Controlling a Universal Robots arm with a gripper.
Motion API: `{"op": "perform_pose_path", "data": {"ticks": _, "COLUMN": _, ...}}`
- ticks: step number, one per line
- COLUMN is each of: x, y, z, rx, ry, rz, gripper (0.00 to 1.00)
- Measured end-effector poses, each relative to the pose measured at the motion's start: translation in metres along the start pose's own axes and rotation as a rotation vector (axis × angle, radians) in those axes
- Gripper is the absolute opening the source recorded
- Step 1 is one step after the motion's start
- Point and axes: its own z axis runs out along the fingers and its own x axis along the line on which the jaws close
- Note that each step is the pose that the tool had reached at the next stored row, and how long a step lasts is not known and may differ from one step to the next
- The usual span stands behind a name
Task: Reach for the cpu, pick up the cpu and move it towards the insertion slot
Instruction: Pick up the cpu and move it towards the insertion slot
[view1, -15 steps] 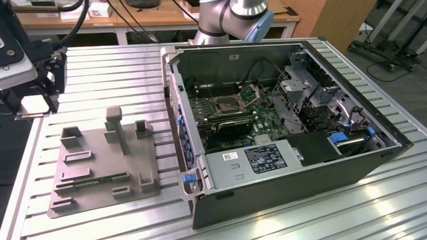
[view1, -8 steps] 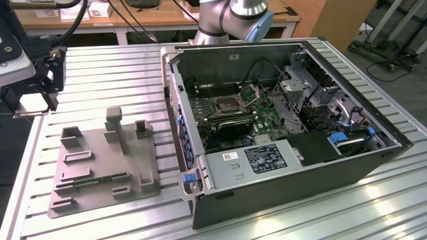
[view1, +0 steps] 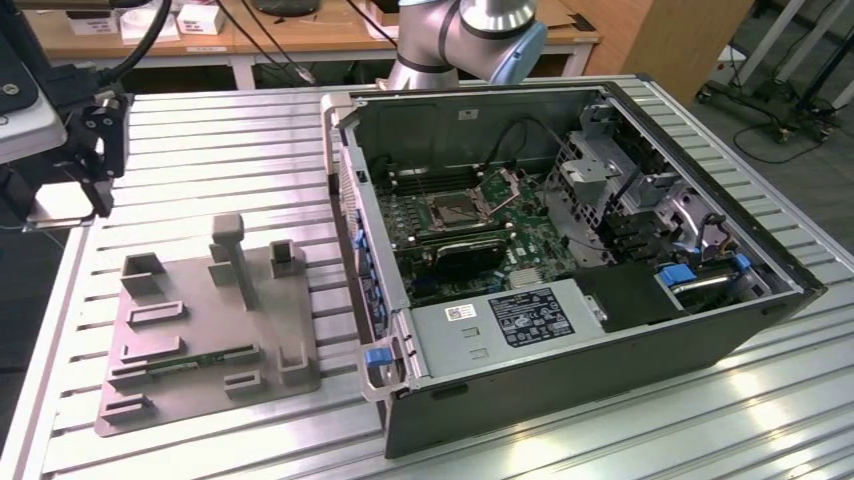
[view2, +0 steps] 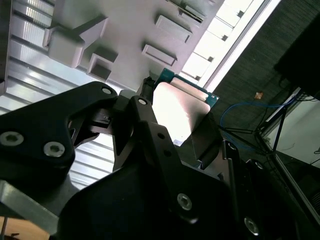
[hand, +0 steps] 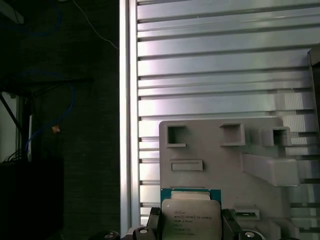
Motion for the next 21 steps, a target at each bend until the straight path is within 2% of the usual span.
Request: {"op": "perform_pose_path", "data": {"ticks": 21, "x": 0.0002, "y": 0.0006, "z": -0.0089, "rx": 0.0004, "ry": 0.0, "rz": 0.0, "gripper": 0.54}}
